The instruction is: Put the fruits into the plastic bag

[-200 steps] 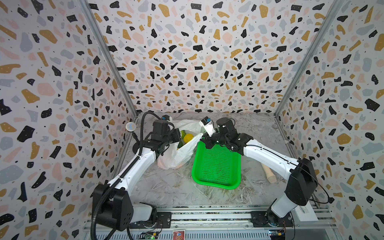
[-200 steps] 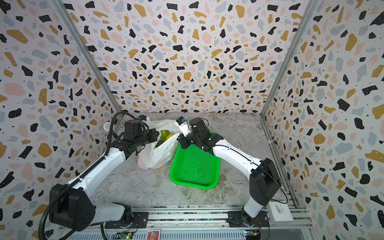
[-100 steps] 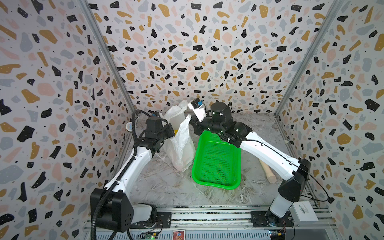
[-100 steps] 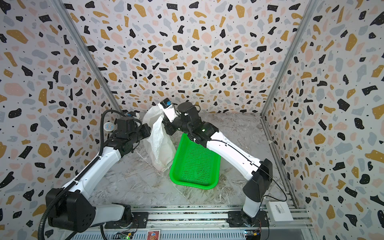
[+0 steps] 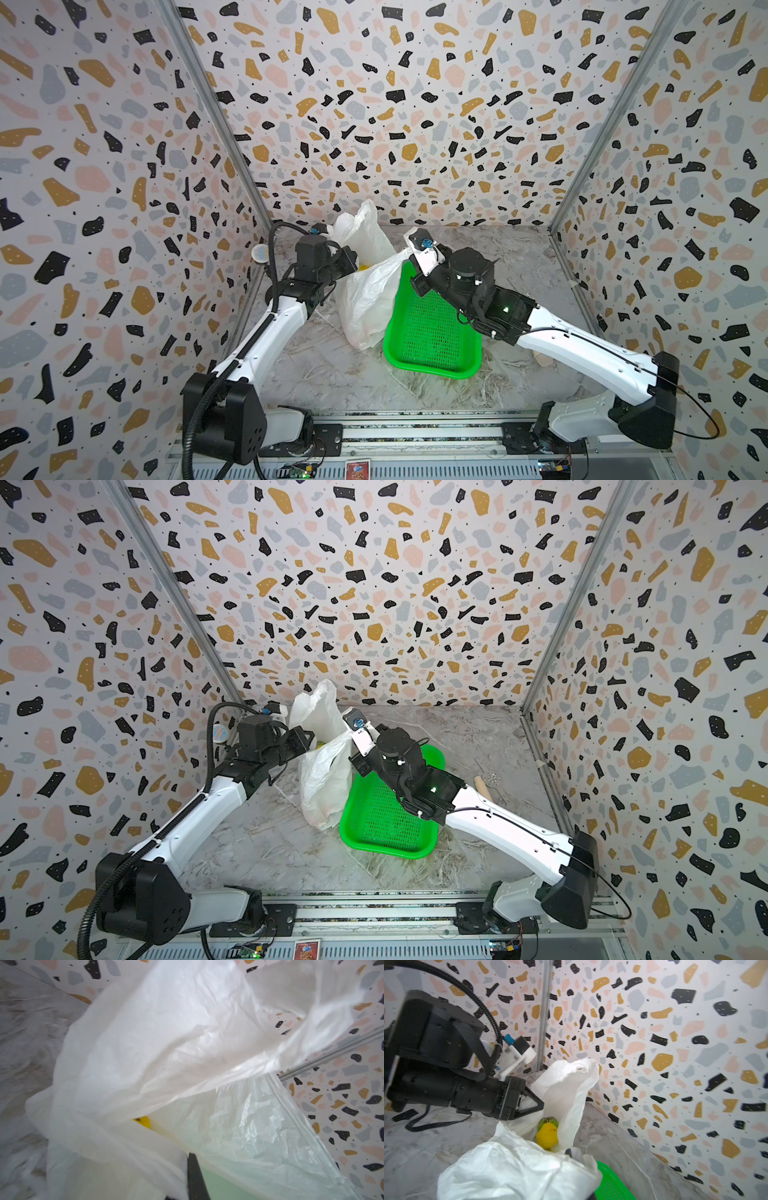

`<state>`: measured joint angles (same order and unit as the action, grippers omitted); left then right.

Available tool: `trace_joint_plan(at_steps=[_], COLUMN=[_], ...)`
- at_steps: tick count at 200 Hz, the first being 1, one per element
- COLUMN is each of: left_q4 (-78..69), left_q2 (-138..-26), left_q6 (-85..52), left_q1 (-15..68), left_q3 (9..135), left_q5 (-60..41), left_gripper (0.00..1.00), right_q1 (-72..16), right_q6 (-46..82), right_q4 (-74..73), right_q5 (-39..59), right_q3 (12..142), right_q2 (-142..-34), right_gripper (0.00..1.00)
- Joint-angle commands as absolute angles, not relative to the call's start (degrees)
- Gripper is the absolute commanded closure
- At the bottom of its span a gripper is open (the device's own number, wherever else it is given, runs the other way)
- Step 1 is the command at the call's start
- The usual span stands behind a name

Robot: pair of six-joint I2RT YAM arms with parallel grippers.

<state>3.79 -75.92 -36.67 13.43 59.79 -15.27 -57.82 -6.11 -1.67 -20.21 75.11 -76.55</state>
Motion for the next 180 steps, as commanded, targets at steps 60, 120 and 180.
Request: trace_joint_plan(at_steps=[60, 120, 180], left_q4=[1.9, 5.4, 1.1], left_q2=[-76.5, -67.1, -60.2], left_q6=[-32.1, -23.8, -23.8], left_q1=[18.7, 18.8, 17.4], left_q3=[63.9, 65.1, 55.9], left_q5=[-15.7, 3.3, 26.4], left_gripper=[0.92, 0.15, 0.06], right_q1=[-58.5, -42.8, -20.6], right_q6=[2.0, 20.4, 28.3], right_q4=[-10.6, -6.9, -2.8], right_q5=[-32.8, -23.7, -30.2], right_q3=[66.6, 58.2, 43.6], right_q2=[-70.0, -63.7, -53.5], right_gripper=[0.77, 0.06, 0.01])
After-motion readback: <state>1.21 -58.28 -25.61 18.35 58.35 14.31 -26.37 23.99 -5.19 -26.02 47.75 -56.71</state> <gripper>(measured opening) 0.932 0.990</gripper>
